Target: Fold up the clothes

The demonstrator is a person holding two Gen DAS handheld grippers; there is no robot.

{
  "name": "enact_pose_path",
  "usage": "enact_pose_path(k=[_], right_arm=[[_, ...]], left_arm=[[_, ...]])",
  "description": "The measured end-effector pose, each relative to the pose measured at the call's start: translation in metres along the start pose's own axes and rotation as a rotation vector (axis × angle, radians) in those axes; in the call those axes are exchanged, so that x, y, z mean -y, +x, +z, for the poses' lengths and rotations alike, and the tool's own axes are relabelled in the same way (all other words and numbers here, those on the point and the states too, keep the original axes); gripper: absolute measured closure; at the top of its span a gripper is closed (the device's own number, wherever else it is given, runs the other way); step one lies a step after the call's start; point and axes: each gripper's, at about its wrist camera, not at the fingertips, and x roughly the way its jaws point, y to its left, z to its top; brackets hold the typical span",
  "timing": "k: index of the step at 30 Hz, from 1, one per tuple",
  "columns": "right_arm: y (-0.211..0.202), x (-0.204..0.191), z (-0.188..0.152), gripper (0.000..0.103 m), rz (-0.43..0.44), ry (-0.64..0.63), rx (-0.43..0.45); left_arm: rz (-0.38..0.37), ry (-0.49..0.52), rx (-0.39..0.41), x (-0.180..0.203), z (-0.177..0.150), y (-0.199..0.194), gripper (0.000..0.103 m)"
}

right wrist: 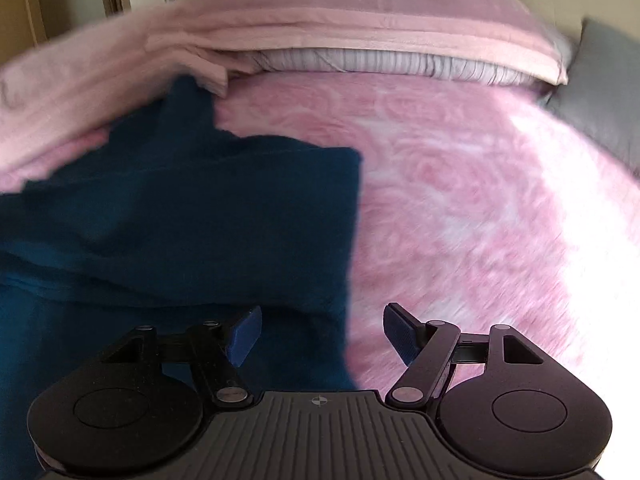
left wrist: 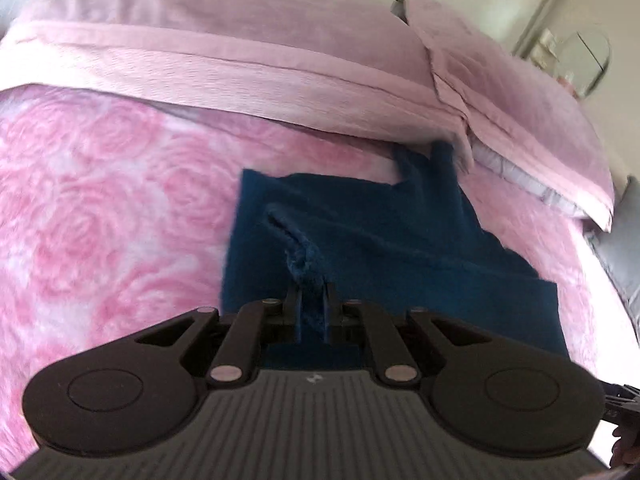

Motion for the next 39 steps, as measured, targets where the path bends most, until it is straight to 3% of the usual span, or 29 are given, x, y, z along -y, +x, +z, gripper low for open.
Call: enact_pose_path(k=[2, 4, 7, 9, 11, 14, 16, 17, 19, 22, 27, 30, 32, 39], right_arm=[[0.010, 0.006, 0.001, 0.031, -0.030, -0.017, -0.038], [0.005, 0.017, 0.004, 0.031, 0.012, -0.003, -0.048], [-0.012, 0.033, 0.015, 0.031, 0.071, 0.011, -0.044], [-0.014, 0.036, 0.029, 0.031, 0.097, 0.015, -0.017], [-0.017, 0.038, 0.043, 0.031, 0.123, 0.020, 0.011], [-0.010, 0.024, 0.054, 0.032, 0.166, 0.045, 0.035], [0.007, 0.009, 0.060, 0.043, 0.185, 0.053, 0.043], [0.018, 0.002, 0.062, 0.048, 0.198, 0.051, 0.042], [0.040, -0.009, 0.065, 0.048, 0.219, 0.046, 0.034], [0.071, -0.014, 0.065, 0.048, 0.192, 0.013, -0.003], [0.073, 0.002, 0.092, 0.048, 0.192, 0.018, -0.015], [0.088, 0.010, 0.126, 0.048, 0.278, 0.053, -0.026], [0.106, 0.008, 0.150, 0.048, 0.356, 0.087, -0.049], [0.191, -0.031, 0.219, 0.048, 0.566, 0.187, -0.132]], left_arm=[[0.045, 0.011, -0.072, -0.006, -0.005, 0.010, 0.093], [0.066, 0.030, -0.114, -0.010, -0.005, 0.017, 0.090], [0.131, 0.083, -0.098, -0.005, 0.004, 0.010, 0.083], [0.187, 0.097, -0.049, 0.001, 0.013, -0.001, 0.083], [0.195, 0.106, 0.012, 0.009, 0.023, -0.008, 0.083], [0.099, 0.163, 0.019, 0.028, 0.031, 0.008, 0.083], [0.046, 0.236, -0.010, 0.040, 0.031, 0.031, 0.082], [0.055, 0.249, -0.032, 0.040, 0.029, 0.043, 0.083], [0.088, 0.254, -0.085, 0.036, 0.025, 0.068, 0.082], [0.053, 0.190, -0.081, 0.022, 0.032, 0.074, 0.082], [0.011, 0.116, -0.092, 0.014, 0.071, 0.075, 0.088], [-0.021, 0.075, -0.099, 0.014, 0.096, 0.080, 0.076], [-0.061, 0.061, -0.117, 0.024, 0.114, 0.101, 0.062], [-0.219, 0.014, -0.192, 0.065, 0.153, 0.196, 0.055]])
